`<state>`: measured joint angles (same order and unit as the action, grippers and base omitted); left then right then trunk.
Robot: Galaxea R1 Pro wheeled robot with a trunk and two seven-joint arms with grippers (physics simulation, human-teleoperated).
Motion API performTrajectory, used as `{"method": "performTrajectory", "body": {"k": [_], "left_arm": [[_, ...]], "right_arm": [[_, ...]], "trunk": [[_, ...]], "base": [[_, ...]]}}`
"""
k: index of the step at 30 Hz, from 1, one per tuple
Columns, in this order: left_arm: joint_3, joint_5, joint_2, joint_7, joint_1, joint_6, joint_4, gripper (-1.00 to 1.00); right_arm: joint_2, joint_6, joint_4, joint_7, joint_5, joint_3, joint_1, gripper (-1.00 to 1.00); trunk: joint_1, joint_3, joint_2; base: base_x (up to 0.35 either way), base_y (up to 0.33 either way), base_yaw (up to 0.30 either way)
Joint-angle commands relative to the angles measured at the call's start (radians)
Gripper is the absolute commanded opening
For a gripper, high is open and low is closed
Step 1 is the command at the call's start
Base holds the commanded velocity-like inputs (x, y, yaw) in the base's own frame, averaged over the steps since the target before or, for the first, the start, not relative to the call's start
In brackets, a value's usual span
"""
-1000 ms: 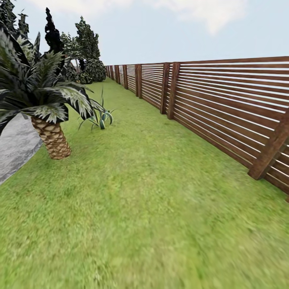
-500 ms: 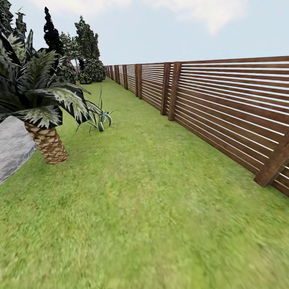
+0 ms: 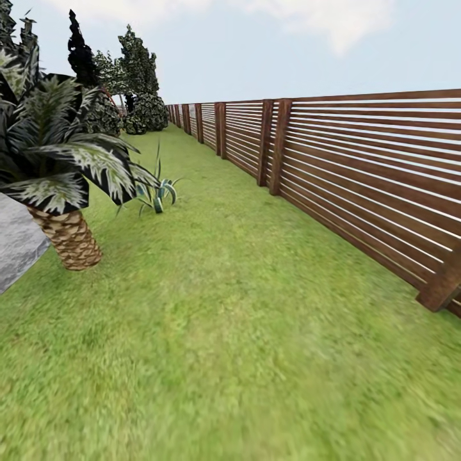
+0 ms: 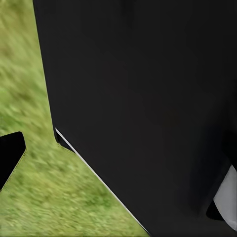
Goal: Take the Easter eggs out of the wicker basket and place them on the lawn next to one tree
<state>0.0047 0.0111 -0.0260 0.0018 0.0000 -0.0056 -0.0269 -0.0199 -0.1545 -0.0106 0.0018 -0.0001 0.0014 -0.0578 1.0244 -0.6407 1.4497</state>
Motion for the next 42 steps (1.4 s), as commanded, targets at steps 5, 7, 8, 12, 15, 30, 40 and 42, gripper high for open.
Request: {"method": "performTrajectory", "body": {"k": [5, 7, 8, 12, 15, 30, 40, 42], "left_arm": [[0.000, 0.001, 0.000, 0.000, 0.000, -0.001, -0.001, 1.00], [0.000, 0.001, -0.001, 0.000, 0.000, -0.001, -0.001, 1.00], [0.000, 0.001, -0.001, 0.000, 0.000, -0.001, -0.001, 1.00], [0.000, 0.001, -0.001, 0.000, 0.000, -0.001, -0.001, 1.00], [0.000, 0.001, -0.001, 0.000, 0.000, -0.001, -0.001, 1.00], [0.000, 0.001, 0.000, 0.000, 0.000, -0.001, -0.001, 1.00], [0.001, 0.001, 0.000, 0.001, 0.000, -0.001, -0.001, 1.00], [0.001, 0.001, 0.000, 0.001, 0.000, -0.001, -0.001, 1.00]], "right_arm": [[0.001, -0.006, 0.001, 0.000, 0.001, 0.001, -0.001, 1.00], [0.001, -0.007, 0.001, -0.002, 0.001, 0.002, -0.001, 1.00], [0.001, -0.008, 0.001, -0.004, 0.002, 0.002, -0.001, 1.00], [-0.001, -0.009, 0.001, -0.005, -0.002, 0.002, -0.001, 1.00], [-0.001, -0.007, 0.001, -0.005, -0.004, 0.001, -0.001, 1.00], [-0.007, -0.014, -0.007, -0.008, 0.005, 0.001, -0.001, 1.00], [-0.013, -0.014, -0.005, -0.008, 0.002, 0.002, -0.001, 1.00], [-0.008, -0.014, -0.005, -0.008, 0.003, 0.003, -0.001, 1.00]], "trunk": [[0.001, -0.001, 0.000], [0.001, -0.001, 0.000], [0.001, -0.001, 0.000], [0.001, -0.001, 0.000], [0.001, -0.001, 0.000], [0.001, -0.001, 0.000], [0.001, -0.001, 0.000], [0.001, -0.001, 0.000]], "base": [[0.341, 0.000, 0.020], [0.341, 0.000, 0.176], [0.341, 0.000, 0.210], [0.341, 0.000, 0.074], [0.341, 0.000, 0.007], [0.341, 0.000, 0.000], [0.341, 0.000, 0.000], [0.341, 0.000, 0.000]]}}
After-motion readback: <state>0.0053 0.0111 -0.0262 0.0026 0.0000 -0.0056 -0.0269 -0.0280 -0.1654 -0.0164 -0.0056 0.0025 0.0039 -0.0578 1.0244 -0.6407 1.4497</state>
